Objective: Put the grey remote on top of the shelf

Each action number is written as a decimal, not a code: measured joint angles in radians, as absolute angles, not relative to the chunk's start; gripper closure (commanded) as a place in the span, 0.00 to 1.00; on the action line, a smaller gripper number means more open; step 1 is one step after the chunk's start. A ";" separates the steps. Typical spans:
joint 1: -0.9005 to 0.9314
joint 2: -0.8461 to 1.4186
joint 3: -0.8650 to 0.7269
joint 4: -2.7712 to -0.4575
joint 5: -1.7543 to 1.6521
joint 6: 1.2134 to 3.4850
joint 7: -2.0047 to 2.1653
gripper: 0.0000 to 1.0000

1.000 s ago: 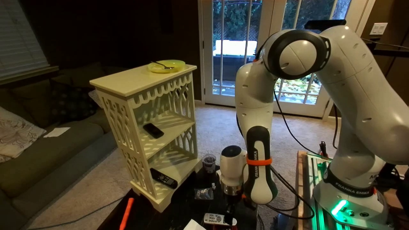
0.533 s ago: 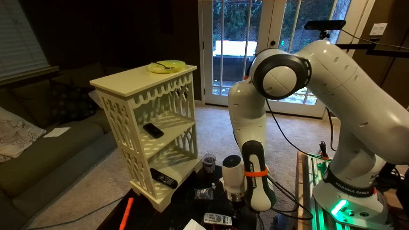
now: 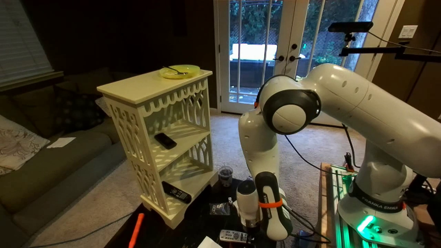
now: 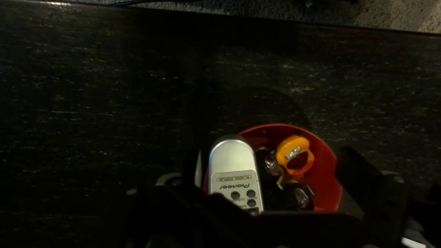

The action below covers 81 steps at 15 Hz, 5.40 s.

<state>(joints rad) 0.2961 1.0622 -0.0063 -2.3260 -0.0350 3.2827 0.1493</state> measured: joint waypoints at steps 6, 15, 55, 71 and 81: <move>0.167 1.081 0.069 -2.323 -0.042 3.378 0.054 0.00; 0.483 1.103 -0.119 -2.307 0.149 3.361 0.109 0.00; 0.041 1.219 0.083 -2.207 -0.078 3.438 -0.058 0.78; 0.014 0.788 0.081 -2.519 -0.075 3.283 -0.056 0.78; -0.047 0.398 0.128 -2.727 -0.074 3.033 -0.058 0.78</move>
